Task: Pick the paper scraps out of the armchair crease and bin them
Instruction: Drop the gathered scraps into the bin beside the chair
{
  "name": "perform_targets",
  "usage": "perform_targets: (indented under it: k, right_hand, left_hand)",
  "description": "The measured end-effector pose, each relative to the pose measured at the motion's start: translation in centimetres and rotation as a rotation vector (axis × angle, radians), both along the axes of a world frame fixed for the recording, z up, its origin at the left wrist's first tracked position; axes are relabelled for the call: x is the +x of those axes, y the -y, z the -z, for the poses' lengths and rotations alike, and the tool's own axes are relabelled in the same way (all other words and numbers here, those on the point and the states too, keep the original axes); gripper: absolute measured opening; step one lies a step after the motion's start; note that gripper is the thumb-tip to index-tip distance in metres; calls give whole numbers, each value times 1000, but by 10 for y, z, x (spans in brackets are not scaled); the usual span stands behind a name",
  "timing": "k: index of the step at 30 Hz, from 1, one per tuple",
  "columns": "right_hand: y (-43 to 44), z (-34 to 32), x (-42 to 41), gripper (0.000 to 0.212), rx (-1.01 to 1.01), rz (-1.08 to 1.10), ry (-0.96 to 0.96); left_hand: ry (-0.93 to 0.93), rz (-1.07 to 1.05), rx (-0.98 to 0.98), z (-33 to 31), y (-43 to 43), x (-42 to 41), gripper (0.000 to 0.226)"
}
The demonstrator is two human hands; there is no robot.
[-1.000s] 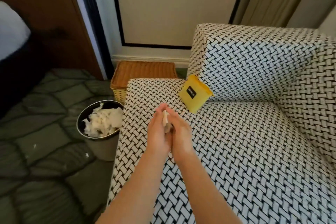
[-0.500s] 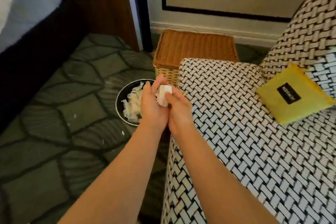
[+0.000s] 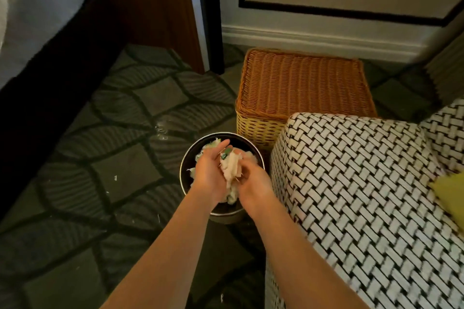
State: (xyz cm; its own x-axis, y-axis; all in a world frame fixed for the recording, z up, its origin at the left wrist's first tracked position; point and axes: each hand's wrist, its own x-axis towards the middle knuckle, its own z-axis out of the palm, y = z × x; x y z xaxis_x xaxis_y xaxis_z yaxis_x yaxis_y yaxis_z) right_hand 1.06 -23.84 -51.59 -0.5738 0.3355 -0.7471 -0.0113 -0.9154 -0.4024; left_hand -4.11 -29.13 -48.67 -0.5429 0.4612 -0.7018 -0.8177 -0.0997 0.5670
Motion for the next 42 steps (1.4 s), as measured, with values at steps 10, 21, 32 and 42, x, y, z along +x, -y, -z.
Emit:
perform_targets:
  k: [10, 21, 32, 42]
  right_hand:
    - [-21, 53, -24, 42, -94, -9, 12]
    - [-33, 72, -20, 51, -147, 34, -80]
    - [-21, 16, 8, 42, 69, -160, -138]
    - [-70, -80, 97, 32, 705, -441, 106]
  left_hand:
    - [-198, 186, -212, 60, -12, -50, 40]
    - [-245, 210, -333, 66, -16, -36, 43]
    - [-253, 170, -284, 33, -17, 4, 30]
    - [-427, 314, -321, -52, -68, 67, 22]
